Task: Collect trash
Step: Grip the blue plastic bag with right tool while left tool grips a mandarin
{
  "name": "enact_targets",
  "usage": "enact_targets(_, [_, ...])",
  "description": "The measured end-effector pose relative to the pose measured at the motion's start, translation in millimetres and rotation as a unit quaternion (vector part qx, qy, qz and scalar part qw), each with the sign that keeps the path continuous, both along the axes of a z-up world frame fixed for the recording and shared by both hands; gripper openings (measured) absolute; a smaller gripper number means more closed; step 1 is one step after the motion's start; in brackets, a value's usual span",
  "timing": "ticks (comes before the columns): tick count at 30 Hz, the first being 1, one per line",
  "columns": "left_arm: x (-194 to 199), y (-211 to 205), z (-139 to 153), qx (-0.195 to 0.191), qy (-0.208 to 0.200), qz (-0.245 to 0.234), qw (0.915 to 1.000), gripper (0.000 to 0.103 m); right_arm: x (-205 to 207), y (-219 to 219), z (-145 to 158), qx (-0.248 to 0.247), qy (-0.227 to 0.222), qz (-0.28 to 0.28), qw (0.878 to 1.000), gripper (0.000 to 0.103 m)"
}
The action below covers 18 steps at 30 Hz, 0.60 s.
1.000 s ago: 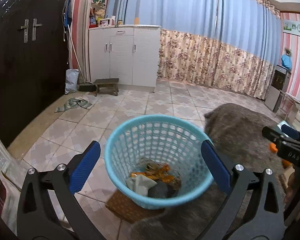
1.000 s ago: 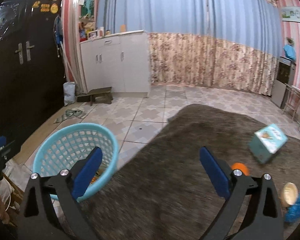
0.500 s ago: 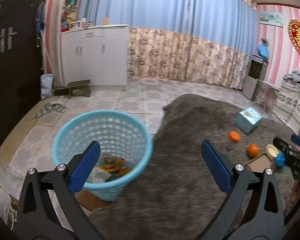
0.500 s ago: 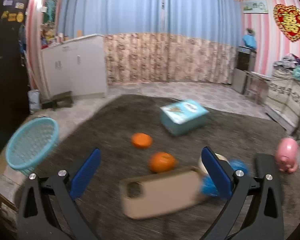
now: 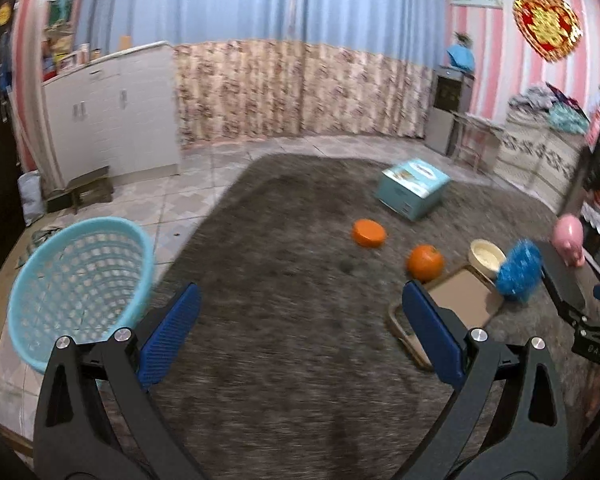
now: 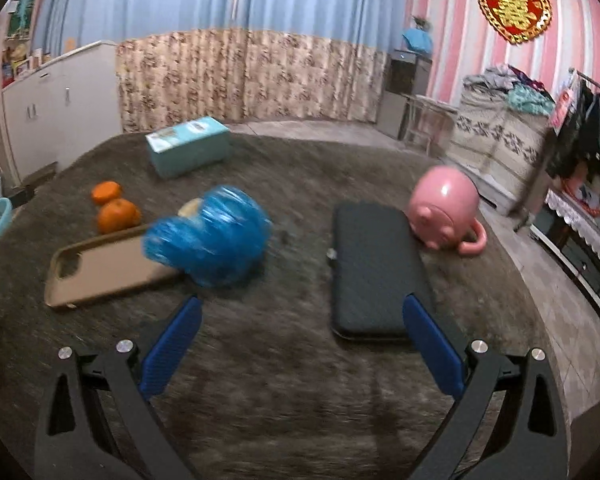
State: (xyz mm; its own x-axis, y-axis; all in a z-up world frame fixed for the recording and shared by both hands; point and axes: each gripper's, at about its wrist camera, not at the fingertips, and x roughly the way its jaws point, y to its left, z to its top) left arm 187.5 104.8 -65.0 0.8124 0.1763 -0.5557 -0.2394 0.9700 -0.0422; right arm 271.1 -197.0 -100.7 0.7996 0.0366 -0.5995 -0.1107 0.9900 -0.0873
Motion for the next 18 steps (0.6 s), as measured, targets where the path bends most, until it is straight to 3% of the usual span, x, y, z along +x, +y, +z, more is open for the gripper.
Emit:
enact_targets(6, [21.0, -21.0, -5.2, -0.001, 0.011, -0.026, 0.9996, 0.097, 17.1, 15.8, 1.6, 0.006, -0.007, 0.038, 0.999, 0.098])
enact_targets(14, [60.8, -32.3, -10.7, 0.003, 0.031, -0.041, 0.9986, 0.097, 54.5, 47.5, -10.2, 0.029, 0.024, 0.066, 0.997, 0.097])
enact_targets(16, [72.6, -36.5, -14.5, 0.004, 0.04, -0.046, 0.9981, 0.097, 58.7, 49.5, -13.9, 0.038, 0.033, 0.078, 0.996, 0.084])
enact_targets(18, [84.9, -41.6, -19.0, -0.002, 0.047, -0.054, 0.9974, 0.097, 63.1, 49.6, -20.7, 0.055, 0.053, 0.097, 0.992, 0.05])
